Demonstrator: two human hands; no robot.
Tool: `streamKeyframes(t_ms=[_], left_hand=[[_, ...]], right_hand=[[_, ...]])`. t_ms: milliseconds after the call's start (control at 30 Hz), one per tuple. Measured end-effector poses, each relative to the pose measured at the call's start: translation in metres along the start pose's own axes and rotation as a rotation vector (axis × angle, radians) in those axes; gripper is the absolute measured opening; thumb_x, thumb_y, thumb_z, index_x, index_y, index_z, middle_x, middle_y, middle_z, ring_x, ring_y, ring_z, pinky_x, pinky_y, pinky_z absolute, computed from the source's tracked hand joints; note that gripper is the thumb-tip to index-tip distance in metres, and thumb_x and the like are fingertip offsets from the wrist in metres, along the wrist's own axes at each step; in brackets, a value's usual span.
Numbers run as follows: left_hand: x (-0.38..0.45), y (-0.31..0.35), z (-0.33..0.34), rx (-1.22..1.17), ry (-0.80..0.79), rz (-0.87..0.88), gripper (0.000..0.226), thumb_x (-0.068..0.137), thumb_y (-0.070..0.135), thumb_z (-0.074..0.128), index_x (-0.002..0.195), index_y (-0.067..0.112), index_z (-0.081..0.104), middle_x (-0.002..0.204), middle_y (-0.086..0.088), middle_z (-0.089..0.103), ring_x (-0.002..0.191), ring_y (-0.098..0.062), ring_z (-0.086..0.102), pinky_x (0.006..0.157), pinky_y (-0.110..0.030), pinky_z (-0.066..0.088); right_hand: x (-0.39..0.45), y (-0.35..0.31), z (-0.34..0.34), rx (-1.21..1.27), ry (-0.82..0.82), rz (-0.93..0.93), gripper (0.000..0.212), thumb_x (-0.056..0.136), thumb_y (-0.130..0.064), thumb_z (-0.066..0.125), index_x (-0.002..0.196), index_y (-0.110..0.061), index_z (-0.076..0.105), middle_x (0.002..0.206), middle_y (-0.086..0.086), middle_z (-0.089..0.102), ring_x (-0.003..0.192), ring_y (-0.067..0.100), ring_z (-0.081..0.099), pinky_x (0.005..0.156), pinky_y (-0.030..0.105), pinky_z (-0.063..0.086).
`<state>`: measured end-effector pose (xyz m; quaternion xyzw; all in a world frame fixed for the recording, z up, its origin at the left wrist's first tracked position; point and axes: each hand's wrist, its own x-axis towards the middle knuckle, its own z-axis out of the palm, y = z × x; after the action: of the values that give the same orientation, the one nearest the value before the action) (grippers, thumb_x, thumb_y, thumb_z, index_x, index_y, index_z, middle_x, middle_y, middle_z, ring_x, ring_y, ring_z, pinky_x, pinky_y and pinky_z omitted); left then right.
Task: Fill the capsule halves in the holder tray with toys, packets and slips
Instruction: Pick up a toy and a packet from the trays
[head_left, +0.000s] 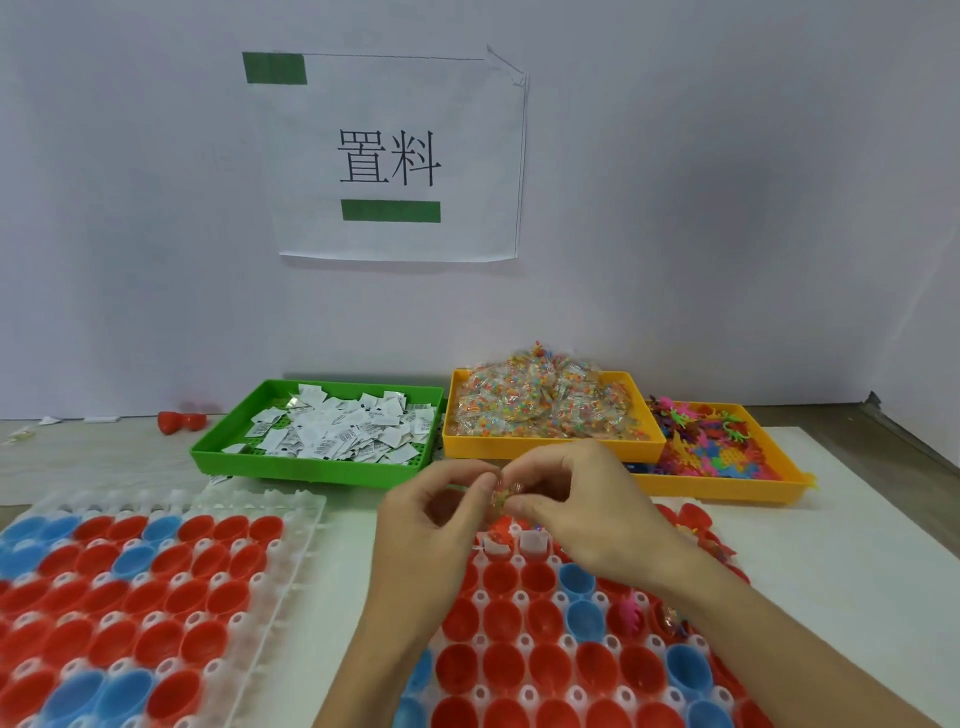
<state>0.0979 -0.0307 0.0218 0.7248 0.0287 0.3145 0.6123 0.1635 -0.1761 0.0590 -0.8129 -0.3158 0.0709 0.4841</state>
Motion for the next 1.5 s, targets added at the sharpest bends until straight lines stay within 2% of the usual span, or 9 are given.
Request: streamKeyframes(t_ms=[233, 433, 533, 700, 867, 967, 1067, 1333, 1500], left_hand=[[0.000, -0.016, -0.005, -0.252, 0.020, -0.203, 0.010, 0.085, 0.020, 0.070, 0.084, 0.018, 0.080, 0.082, -0.011, 0.076, 0.079, -0.024, 0.073, 0.071, -0.031, 0.057], [0.000, -0.020, -0.008, -0.468, -0.012, -0.302, 0.036, 0.063, 0.035, 0.080, 0.091, 0.012, 0.080, 0.096, -0.018, 0.075, 0.086, -0.024, 0.073, 0.072, -0.025, 0.056], [0.000, -0.023, -0.008, -0.436, -0.011, -0.257, 0.032, 0.061, 0.028, 0.082, 0.089, 0.013, 0.081, 0.095, -0.015, 0.076, 0.090, -0.024, 0.074, 0.075, -0.023, 0.056], [0.000, -0.023, -0.008, -0.349, -0.005, -0.150, 0.018, 0.063, 0.011, 0.082, 0.081, 0.010, 0.079, 0.079, -0.013, 0.075, 0.073, -0.017, 0.071, 0.066, -0.022, 0.055], [-0.001, -0.022, -0.010, -0.227, -0.010, -0.091, 0.021, 0.063, 0.020, 0.085, 0.080, 0.018, 0.074, 0.073, -0.001, 0.070, 0.068, -0.009, 0.065, 0.063, -0.019, 0.052], [0.000, -0.023, -0.011, -0.206, -0.039, -0.078, 0.021, 0.066, 0.014, 0.085, 0.082, 0.018, 0.071, 0.075, -0.002, 0.069, 0.069, -0.013, 0.063, 0.064, -0.022, 0.053], [0.000, -0.023, -0.013, -0.162, -0.098, -0.063, 0.020, 0.064, 0.020, 0.084, 0.082, 0.020, 0.074, 0.079, -0.005, 0.072, 0.074, -0.014, 0.068, 0.069, -0.021, 0.054], [0.008, -0.033, -0.050, -0.218, 0.206, -0.141, 0.013, 0.073, 0.032, 0.074, 0.082, 0.023, 0.075, 0.078, -0.005, 0.072, 0.072, -0.014, 0.066, 0.066, -0.022, 0.056], [0.009, -0.047, -0.057, -0.282, 0.298, -0.190, 0.014, 0.091, 0.012, 0.066, 0.082, 0.020, 0.073, 0.075, -0.003, 0.070, 0.074, -0.016, 0.064, 0.063, -0.019, 0.055]], right_hand=[[0.005, 0.001, 0.013, -0.050, 0.148, 0.033, 0.009, 0.082, -0.017, 0.080, 0.079, -0.023, 0.075, 0.071, -0.006, 0.073, 0.068, 0.008, 0.069, 0.066, 0.023, 0.058], [0.009, -0.002, 0.017, 0.041, 0.132, 0.096, 0.009, 0.084, -0.016, 0.078, 0.076, -0.019, 0.077, 0.064, -0.003, 0.074, 0.062, 0.012, 0.072, 0.065, 0.028, 0.061], [0.009, -0.003, 0.017, 0.089, 0.104, 0.129, 0.006, 0.086, -0.015, 0.077, 0.081, -0.017, 0.079, 0.066, 0.000, 0.074, 0.063, 0.014, 0.073, 0.066, 0.029, 0.062], [0.006, -0.005, 0.016, 0.123, 0.034, 0.124, 0.015, 0.092, -0.011, 0.066, 0.094, -0.018, 0.079, 0.073, 0.000, 0.077, 0.070, 0.013, 0.075, 0.073, 0.031, 0.062], [0.005, -0.007, 0.019, 0.034, 0.042, 0.053, 0.012, 0.090, -0.017, 0.070, 0.087, -0.020, 0.081, 0.072, -0.006, 0.076, 0.068, 0.009, 0.073, 0.070, 0.030, 0.062], [0.006, -0.008, 0.020, -0.041, 0.075, 0.032, 0.013, 0.088, -0.017, 0.072, 0.079, -0.021, 0.081, 0.067, -0.008, 0.074, 0.065, 0.006, 0.070, 0.061, 0.022, 0.058], [0.005, -0.009, 0.011, -0.092, 0.070, 0.032, 0.012, 0.088, -0.020, 0.074, 0.079, -0.021, 0.081, 0.069, -0.008, 0.074, 0.068, 0.006, 0.070, 0.065, 0.023, 0.058], [-0.031, 0.001, -0.058, -0.234, 0.040, 0.052, 0.010, 0.085, -0.019, 0.074, 0.079, -0.025, 0.079, 0.072, -0.015, 0.074, 0.069, 0.002, 0.070, 0.067, 0.016, 0.056], [-0.054, 0.016, -0.065, -0.376, -0.151, 0.069, 0.014, 0.086, -0.020, 0.077, 0.080, -0.032, 0.080, 0.080, -0.026, 0.071, 0.081, -0.004, 0.066, 0.073, 0.012, 0.052]])
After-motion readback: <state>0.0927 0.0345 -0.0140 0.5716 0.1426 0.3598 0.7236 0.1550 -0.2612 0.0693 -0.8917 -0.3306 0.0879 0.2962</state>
